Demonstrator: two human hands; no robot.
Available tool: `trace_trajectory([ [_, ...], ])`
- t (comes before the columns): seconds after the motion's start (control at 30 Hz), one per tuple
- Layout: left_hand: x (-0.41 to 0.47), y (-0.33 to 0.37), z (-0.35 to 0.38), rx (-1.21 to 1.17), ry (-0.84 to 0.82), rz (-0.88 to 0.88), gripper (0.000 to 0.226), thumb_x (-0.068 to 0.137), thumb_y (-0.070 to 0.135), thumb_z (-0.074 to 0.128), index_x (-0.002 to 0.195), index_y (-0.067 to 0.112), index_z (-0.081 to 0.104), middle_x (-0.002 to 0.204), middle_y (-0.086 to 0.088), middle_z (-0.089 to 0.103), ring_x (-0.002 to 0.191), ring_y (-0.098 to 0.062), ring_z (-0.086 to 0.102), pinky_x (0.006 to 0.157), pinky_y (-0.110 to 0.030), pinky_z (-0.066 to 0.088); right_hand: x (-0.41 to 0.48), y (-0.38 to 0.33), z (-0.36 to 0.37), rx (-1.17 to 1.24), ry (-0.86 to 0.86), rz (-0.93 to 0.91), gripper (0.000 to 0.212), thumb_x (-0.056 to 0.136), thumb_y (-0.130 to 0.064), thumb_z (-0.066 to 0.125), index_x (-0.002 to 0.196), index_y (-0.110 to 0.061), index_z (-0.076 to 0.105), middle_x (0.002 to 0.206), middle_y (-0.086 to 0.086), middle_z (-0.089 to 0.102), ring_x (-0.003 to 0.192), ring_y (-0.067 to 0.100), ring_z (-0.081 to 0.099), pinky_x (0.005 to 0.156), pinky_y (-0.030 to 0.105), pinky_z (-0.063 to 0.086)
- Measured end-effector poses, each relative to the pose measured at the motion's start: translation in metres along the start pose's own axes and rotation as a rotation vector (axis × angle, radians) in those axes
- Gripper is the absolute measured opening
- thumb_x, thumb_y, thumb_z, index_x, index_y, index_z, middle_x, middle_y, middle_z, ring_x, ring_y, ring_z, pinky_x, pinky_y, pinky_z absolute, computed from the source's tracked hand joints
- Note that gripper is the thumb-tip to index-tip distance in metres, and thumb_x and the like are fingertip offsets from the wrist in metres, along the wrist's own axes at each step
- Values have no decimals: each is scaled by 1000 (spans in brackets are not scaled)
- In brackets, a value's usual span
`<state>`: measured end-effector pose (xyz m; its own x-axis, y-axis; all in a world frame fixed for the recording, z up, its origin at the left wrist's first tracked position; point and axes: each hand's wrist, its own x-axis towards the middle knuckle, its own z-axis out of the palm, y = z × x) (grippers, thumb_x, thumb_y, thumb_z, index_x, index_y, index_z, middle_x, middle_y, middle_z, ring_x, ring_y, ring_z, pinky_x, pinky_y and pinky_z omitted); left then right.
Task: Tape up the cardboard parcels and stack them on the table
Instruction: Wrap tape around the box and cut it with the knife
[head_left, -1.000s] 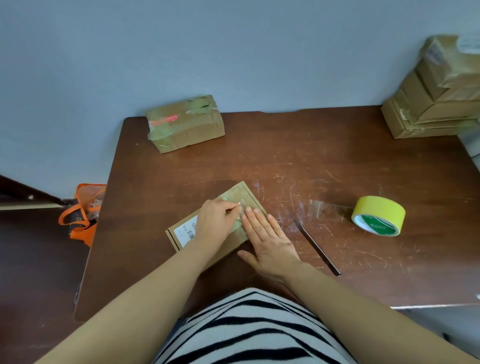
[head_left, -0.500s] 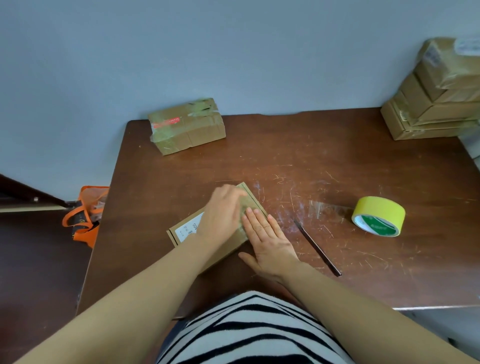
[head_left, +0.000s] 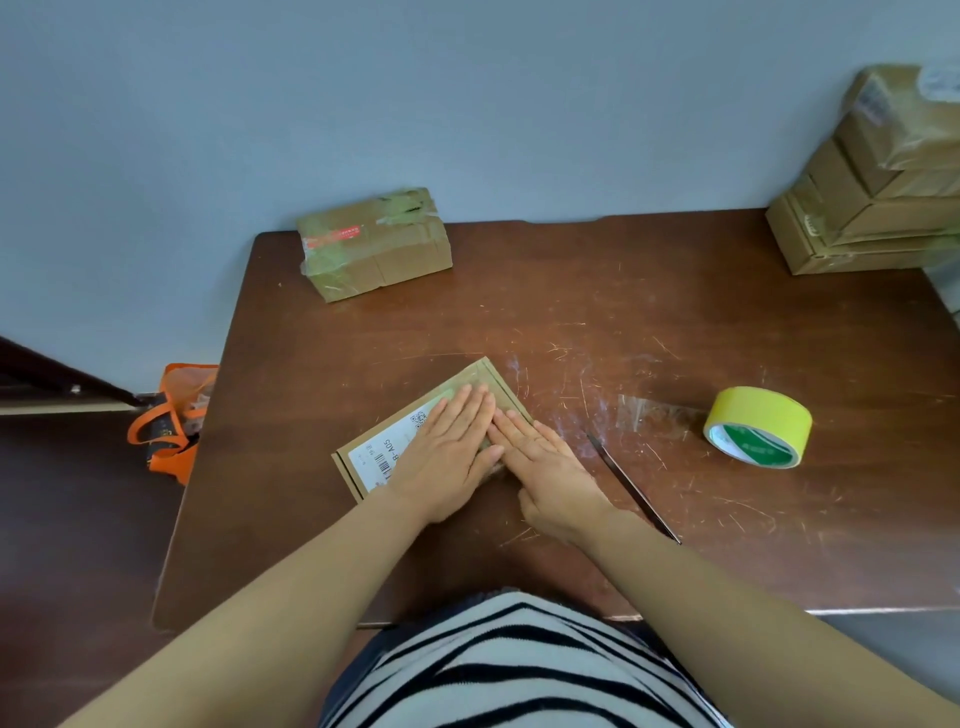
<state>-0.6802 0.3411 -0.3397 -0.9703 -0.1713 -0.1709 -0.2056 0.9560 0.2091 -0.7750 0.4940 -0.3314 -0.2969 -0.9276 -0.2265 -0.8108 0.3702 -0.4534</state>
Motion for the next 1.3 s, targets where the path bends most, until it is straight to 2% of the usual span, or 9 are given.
trace_trajectory([
  [0.13, 0, 10, 4, -15, 29, -54, 74, 89, 59, -10, 148, 16, -9, 157, 1, -15, 142, -11, -23, 113, -25, -19, 1, 5, -3, 122, 49, -12, 78, 82, 4, 41, 152, -16, 13, 159, -6, 2, 141, 1, -10, 113, 17, -13],
  [0.33, -1, 10, 9, 26, 27, -76, 78, 94, 63, 15, 150, 13, -6, 155, -1, -18, 145, -15, -17, 118, -30, -10, 3, 6, -2, 256, 152, 24, 73, 77, 13, 41, 145, -14, 35, 154, -2, 26, 145, 11, 17, 115, 15, -2],
  [0.43, 1, 17, 8, 95, 22, -105, 76, 93, 58, 7, 150, 9, 1, 158, -7, -7, 147, -20, -9, 120, -33, -5, 2, 9, -2, 181, 135, -10, 69, 81, 10, 40, 146, -13, 33, 155, -3, 23, 145, 9, 13, 114, 14, -5],
  [0.6, -13, 23, 5, 191, 83, -91, 67, 95, 46, 24, 139, -1, 43, 146, -18, 39, 137, -28, 38, 111, -42, 34, 4, 14, -1, 85, 100, -60, 74, 80, 9, 41, 148, -16, 26, 150, -14, 8, 140, 2, -3, 110, 10, -14],
  [0.67, -15, 23, 5, 192, 96, -83, 65, 93, 44, 28, 134, -2, 50, 141, -19, 46, 131, -29, 45, 106, -43, 39, 4, 14, -1, 65, 84, -60, 75, 81, 8, 42, 149, -17, 23, 148, -17, 2, 139, 0, -7, 109, 10, -16],
  [0.8, -7, 32, 5, 258, 134, -111, 67, 91, 45, 30, 135, -1, 49, 142, -19, 45, 133, -29, 43, 110, -44, 34, 3, 15, -2, 56, 57, -38, 78, 81, 5, 43, 150, -20, 17, 155, -13, 4, 145, 3, -1, 108, 11, -17],
  [0.97, 0, 32, 6, 252, 68, -173, 77, 94, 56, 21, 149, 4, 12, 157, -13, 11, 146, -25, 12, 118, -36, 6, 3, 12, -5, 15, 41, -30, 76, 83, 1, 43, 151, -20, 16, 159, -8, 7, 146, 5, 0, 106, 10, -20],
  [1.13, -15, 23, 9, 294, 180, -107, 69, 90, 52, 41, 137, 1, 48, 144, -15, 43, 133, -25, 43, 107, -40, 40, 4, 12, -7, 11, 30, -41, 76, 85, 0, 44, 151, -22, 12, 159, -10, 3, 145, 2, -3, 104, 9, -22],
  [1.3, -16, 31, 11, 322, 190, -117, 67, 94, 51, 35, 141, 4, 39, 148, -14, 37, 138, -24, 36, 110, -40, 36, 4, 12, -6, 28, 13, -34, 79, 84, 0, 46, 152, -20, 11, 159, -8, 3, 145, 3, -5, 111, 15, -16],
])
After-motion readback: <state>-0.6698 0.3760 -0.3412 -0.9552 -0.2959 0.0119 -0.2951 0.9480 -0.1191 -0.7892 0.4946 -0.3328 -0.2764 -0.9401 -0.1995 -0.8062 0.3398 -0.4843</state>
